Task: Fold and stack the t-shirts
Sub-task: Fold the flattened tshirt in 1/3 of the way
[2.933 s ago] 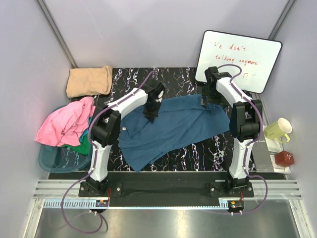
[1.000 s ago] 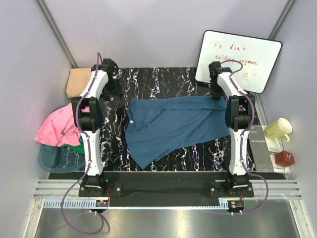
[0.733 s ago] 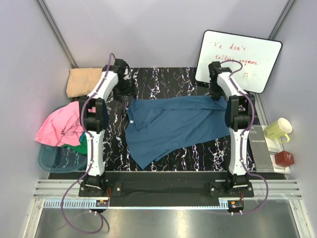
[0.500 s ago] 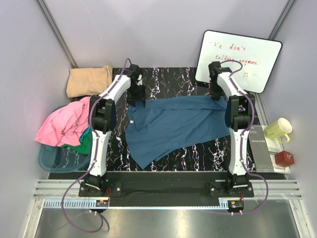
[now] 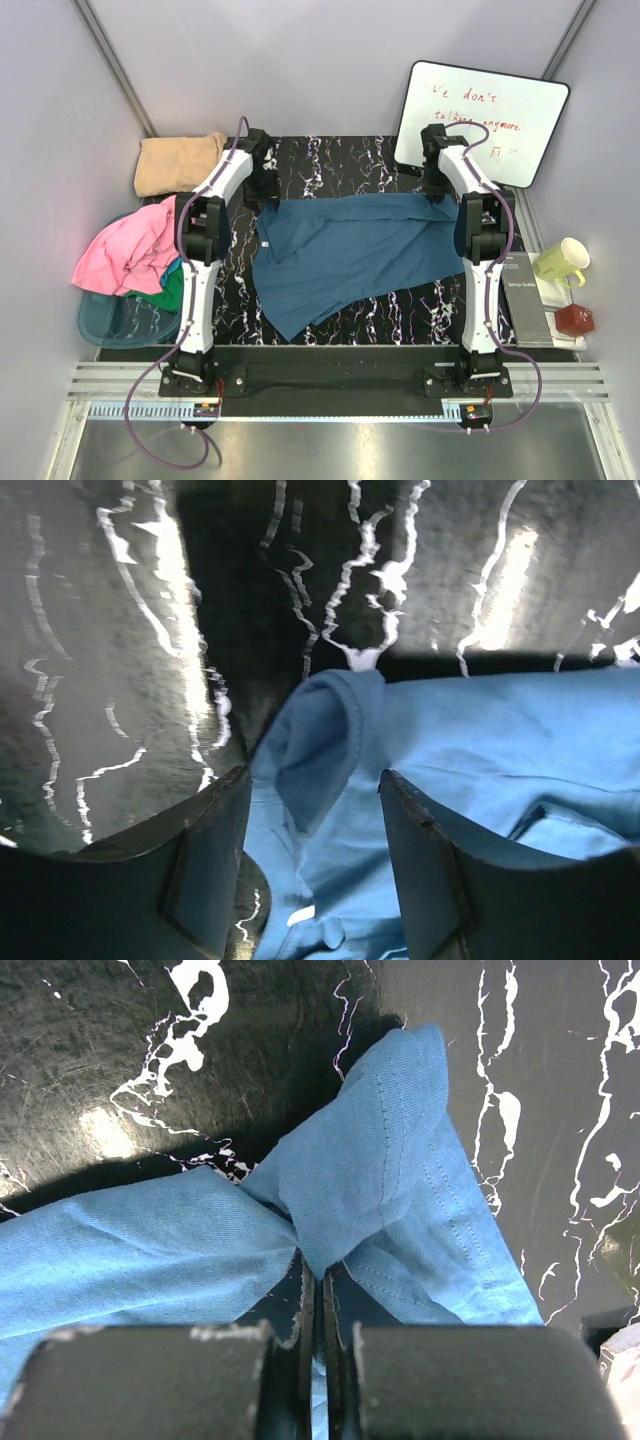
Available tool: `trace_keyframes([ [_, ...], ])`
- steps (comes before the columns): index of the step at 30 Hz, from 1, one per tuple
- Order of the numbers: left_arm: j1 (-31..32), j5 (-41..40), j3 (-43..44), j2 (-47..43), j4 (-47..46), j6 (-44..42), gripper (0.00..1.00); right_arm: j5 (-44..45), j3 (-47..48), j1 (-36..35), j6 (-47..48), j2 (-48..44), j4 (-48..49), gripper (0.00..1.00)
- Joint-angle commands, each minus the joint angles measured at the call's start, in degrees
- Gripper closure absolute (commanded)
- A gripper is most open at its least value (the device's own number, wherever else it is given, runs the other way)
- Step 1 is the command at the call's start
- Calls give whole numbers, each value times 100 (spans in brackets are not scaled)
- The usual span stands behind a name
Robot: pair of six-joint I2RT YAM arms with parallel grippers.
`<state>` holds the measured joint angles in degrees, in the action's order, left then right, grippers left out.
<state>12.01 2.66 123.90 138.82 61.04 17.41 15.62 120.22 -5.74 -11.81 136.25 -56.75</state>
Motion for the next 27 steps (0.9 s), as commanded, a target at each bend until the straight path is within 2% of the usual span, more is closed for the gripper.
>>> trace_keyframes([
  [1,12,-248,178,-321,-136,34,42,-164,133,-33,30,-133,6,100],
  [4,-23,-222,293,-154,-127,87,52,-190,142,-33,21,-107,-11,100],
  [5,-23,-248,302,-119,-127,87,73,-208,133,-33,21,-116,-20,100],
  [7,-23,-248,337,-119,-118,113,93,-261,107,-24,13,-124,-20,100],
  [8,-32,-448,346,-162,-118,114,100,-261,89,-33,12,-125,-20,100],
  [13,-234,-722,293,-426,-101,166,100,-147,-7,-33,4,-142,-20,100],
  [17,-707,-837,223,-672,-74,131,100,-24,19,-33,-23,-160,-29,100],
  [21,-1095,-776,214,-708,-92,52,100,-111,159,-24,-67,-151,-46,100],
  [23,-1192,-487,240,-664,-170,-27,100,-208,282,-33,-49,-151,-55,100],
  [24,-1192,-416,319,-620,-206,-53,99,-313,326,-33,-67,-151,-64,100],
  [25,-1314,-354,372,-524,-223,-97,92,-357,405,-33,-67,-133,-73,100],
  [26,-1333,-206,416,-480,-258,-97,60,-410,440,-33,-67,-116,-73,100],
  [27,-1333,-47,486,-436,-276,-106,42,-445,519,-33,-84,-98,-82,100],
])
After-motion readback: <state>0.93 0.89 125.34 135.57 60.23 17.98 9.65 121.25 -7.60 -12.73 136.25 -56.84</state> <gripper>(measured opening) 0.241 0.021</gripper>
